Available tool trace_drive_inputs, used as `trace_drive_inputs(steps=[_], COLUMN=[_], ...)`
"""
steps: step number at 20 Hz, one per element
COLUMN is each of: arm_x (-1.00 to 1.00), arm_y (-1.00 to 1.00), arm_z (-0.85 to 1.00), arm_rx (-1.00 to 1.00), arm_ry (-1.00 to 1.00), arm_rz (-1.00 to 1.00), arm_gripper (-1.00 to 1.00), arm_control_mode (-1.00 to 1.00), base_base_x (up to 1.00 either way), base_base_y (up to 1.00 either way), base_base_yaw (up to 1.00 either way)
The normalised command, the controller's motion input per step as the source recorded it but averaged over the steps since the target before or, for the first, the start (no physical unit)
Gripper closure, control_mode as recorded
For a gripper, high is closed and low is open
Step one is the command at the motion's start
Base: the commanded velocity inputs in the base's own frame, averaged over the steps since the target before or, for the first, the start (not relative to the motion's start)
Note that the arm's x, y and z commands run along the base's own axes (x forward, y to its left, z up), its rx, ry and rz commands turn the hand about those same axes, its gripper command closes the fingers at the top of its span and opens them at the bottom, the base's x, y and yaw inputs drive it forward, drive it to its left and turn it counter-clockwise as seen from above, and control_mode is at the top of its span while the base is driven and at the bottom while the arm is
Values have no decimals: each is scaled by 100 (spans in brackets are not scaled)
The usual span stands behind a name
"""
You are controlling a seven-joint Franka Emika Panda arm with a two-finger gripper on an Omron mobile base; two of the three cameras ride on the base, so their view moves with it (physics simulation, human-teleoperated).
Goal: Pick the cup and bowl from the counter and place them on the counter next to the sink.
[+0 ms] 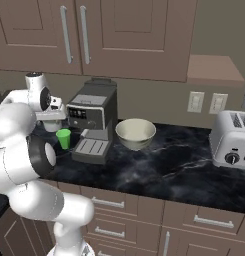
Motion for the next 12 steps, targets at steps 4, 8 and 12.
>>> trace_drive_inputs(steps=[4, 8, 12], arm_x=[23, 28, 4], arm_y=[34, 14, -1], arm_z=[-4, -20, -8], arm_rx=[0, 0, 0], arm_ry=[0, -1, 0], arm_rz=[2, 1, 0], arm_gripper=[-100, -100, -100], arm_control_mode=[-100, -100, -100], base_base_x=[0, 0, 0], base_base_y=[0, 0, 0], base_base_yaw=[0, 0, 0])
